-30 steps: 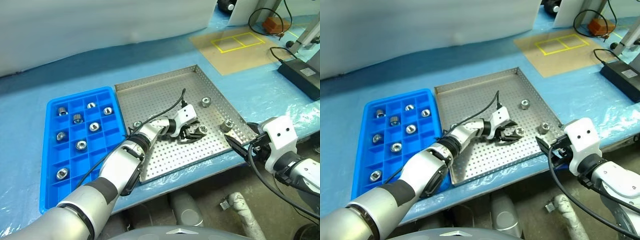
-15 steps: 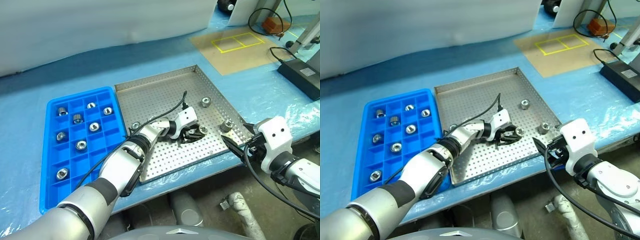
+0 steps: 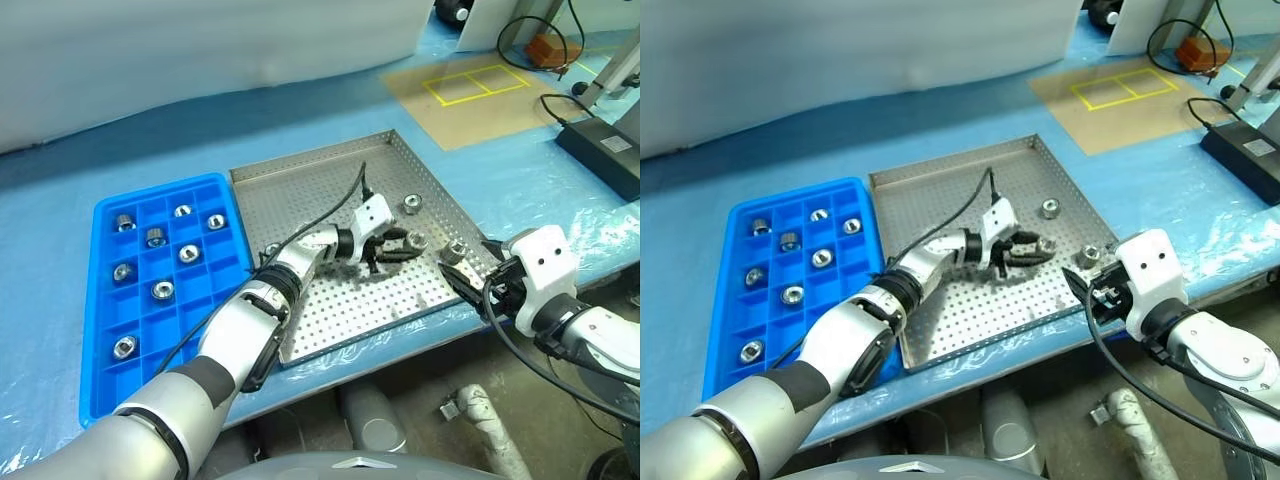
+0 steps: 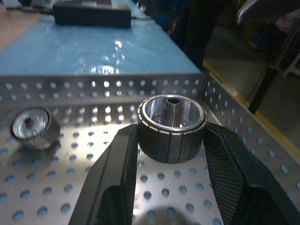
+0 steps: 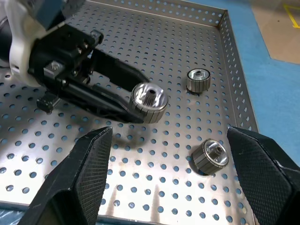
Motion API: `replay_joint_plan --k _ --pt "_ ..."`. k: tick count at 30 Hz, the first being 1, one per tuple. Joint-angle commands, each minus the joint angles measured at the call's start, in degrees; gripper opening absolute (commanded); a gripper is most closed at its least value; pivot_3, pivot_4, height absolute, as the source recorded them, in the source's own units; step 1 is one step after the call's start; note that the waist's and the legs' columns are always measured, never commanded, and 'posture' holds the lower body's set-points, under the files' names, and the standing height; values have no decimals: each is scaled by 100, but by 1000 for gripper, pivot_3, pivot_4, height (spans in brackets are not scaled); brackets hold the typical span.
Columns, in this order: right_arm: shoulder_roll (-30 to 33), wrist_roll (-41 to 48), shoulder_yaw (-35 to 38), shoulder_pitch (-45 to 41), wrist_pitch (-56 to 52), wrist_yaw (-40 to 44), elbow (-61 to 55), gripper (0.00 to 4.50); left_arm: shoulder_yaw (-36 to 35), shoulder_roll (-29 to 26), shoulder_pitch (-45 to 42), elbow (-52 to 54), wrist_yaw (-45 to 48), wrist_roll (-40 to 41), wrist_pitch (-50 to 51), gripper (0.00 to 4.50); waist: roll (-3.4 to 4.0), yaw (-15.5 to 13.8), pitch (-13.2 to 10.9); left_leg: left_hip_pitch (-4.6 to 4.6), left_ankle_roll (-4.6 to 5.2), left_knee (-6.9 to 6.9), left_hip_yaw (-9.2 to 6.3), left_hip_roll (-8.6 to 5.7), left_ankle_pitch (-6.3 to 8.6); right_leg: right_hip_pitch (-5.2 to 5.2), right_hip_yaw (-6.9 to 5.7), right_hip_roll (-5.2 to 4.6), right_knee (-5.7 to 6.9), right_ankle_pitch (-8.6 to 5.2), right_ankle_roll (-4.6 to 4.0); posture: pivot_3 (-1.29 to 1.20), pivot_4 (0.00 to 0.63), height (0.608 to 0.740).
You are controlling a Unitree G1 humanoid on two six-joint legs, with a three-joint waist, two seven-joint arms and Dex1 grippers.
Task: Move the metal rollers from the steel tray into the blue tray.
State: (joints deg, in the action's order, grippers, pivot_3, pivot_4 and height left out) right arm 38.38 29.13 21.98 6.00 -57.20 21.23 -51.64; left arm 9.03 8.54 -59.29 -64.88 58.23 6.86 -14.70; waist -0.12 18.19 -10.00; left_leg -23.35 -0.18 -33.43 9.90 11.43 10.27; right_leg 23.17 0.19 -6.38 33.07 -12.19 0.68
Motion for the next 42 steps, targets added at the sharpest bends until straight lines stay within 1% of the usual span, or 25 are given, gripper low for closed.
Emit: replay_joint_plan --k 1,2,6,9,11,12,15,18,24,26,32,36,39,42 --pt "96 -109 -195 -295 297 62 169 4020 -102 711 -39 590 195 285 98 1774 1 -5 0 0 0 0 0 0 0 0 -1 0 0 0 0 -715 150 740" --pt "106 -113 -264 -390 350 79 262 4020 -85 605 -15 698 223 291 118 1774 1 -14 0 1 0 0 0 1 0 -2 -2 0 0 0 0 -703 150 740" --pt "203 -173 -607 -1023 700 312 877 4020 30 -109 370 1404 373 182 273 1774 3 -33 1 1 1 0 0 0 0 -4 -3 -2 1 1 -1 -599 150 740" --pt "228 -240 -907 -1467 956 511 1319 4020 40 -552 821 2175 425 216 633 1774 5 -65 2 9 2 2 -1 9 0 -9 -9 4 7 1 -2 -543 150 740" --pt "210 -316 -1175 -1774 1181 666 1649 4020 67 -861 1211 2863 405 233 904 1774 8 -115 -1 9 1 1 -4 18 -2 -8 -17 7 21 1 -2 -503 150 740" --pt "178 -358 -1349 -1956 1315 762 1850 4020 66 -1042 1430 3236 378 250 1112 1774 10 -166 -1 12 1 0 -4 22 -2 -6 -17 7 28 1 -2 -445 150 740" --pt "-22 -529 -1932 -2570 1775 1078 2556 4020 -30 -1654 2105 4332 155 251 1657 1774 9 -260 -2 21 -9 -4 -4 28 -9 -7 -18 7 49 1 -3 -348 150 740" --pt "-186 -716 -2259 -2956 2133 1320 3077 4020 -128 -2016 2449 5055 -95 295 1984 1774 10 -507 -3 24 -20 -6 -9 39 -16 -7 -25 9 66 1 -4 -266 150 740" --pt "-524 -960 -2685 -3518 2680 1753 3900 4020 -594 -2677 2945 6350 -513 624 2736 1774 19 -1192 -6 21 -39 5 -4 45 -29 6 -22 9 77 0 -9 -144 150 740" --pt "-677 -1030 -2820 -3716 2869 1903 4199 4020 -795 -2931 3219 6776 -596 770 2969 1774 20 -1438 -6 22 -43 9 1 46 -31 11 -20 10 80 0 -10 -101 150 740" --pt "-1149 -1211 -3147 -4303 3415 2387 5053 4020 -1347 -3618 4327 8196 -742 1332 3644 1774 22 -1954 -4 20 -57 28 8 52 -39 31 -20 15 99 -8 -23 40 150 740" --pt "-1483 -1334 -3320 -4643 3729 2666 5598 4020 -1807 -3916 4959 8909 -951 1699 3980 1774 12 -2199 -7 8 -76 25 11 46 -49 76 -18 10 170 -28 -55 118 150 740" --pt "-1697 -1424 -3409 -4821 3940 2840 5949 4020 -2107 -4094 5370 9247 -1086 1889 4165 1774 12 -2274 -7 11 -127 35 5 62 -58 81 -20 19 182 -28 -55 156 150 740" --pt "-1848 -1490 -3450 -4929 4088 2996 6175 4020 -2295 -4201 5775 9436 -1230 1980 4296 1774 12 -2334 -7 13 -152 39 4 86 -73 84 -19 32 189 -29 -54 176 150 740"
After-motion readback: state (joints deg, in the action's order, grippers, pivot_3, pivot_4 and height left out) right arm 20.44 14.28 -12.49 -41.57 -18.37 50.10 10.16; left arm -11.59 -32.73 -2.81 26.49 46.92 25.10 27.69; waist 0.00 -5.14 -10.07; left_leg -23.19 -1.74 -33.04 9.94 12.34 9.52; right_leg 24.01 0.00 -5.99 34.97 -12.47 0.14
